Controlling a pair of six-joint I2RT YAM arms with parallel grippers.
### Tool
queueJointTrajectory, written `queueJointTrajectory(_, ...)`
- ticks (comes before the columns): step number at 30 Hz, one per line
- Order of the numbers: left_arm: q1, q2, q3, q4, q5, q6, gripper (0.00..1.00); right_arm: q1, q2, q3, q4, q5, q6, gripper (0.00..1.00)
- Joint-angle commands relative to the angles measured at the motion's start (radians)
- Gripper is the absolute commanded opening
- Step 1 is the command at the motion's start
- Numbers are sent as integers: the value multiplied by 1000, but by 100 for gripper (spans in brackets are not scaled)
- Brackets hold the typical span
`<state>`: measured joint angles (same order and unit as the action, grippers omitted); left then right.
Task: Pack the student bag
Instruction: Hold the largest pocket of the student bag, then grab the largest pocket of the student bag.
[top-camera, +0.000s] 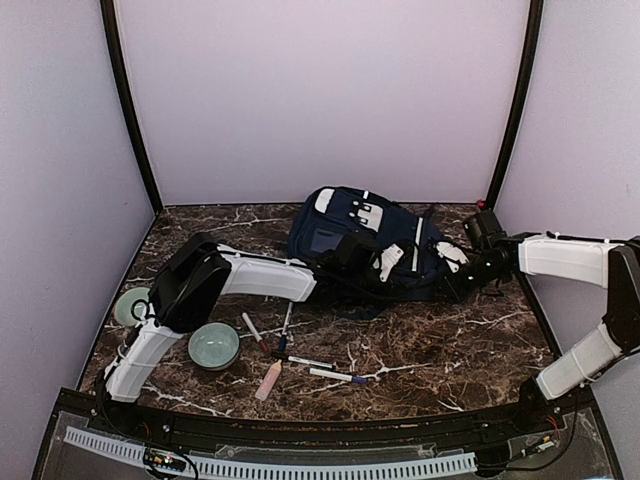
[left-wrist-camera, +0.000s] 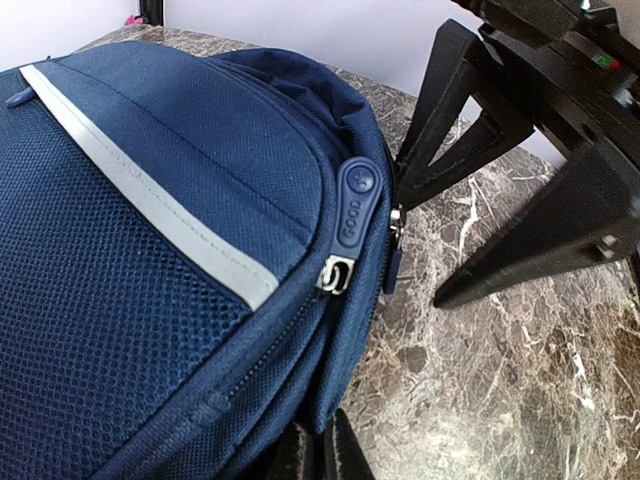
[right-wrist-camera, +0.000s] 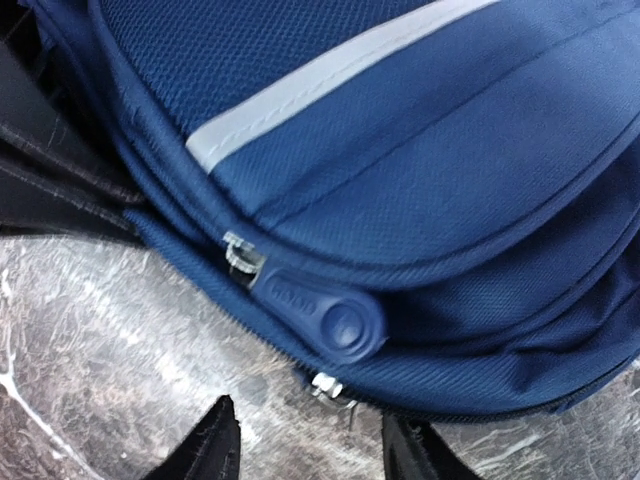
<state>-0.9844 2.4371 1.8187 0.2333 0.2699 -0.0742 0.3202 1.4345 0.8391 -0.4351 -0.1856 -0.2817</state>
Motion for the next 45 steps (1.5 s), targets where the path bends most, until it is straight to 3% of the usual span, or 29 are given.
queueJointTrajectory(1,-23,-28,55,115,58,-43,0,-4,0,-13,123,59,62,43)
queueJointTrajectory(9,-28,-28,72,124,71,-47,0,0,75,13,151,93,102,37)
queueJointTrajectory(21,-28,-28,68,112,66,-29,0,-6,12,-1,90,96,75,12)
queueJointTrajectory(29,-28,-30,64,96,58,-16,0,-11,22,14,33,64,53,9)
queueJointTrajectory(34,-28,-30,60,92,56,-4,0,-18,18,5,21,68,27,0)
queueJointTrajectory(45,-28,-97,-67,32,73,69,0,-117,39,14,-33,71,-82,0)
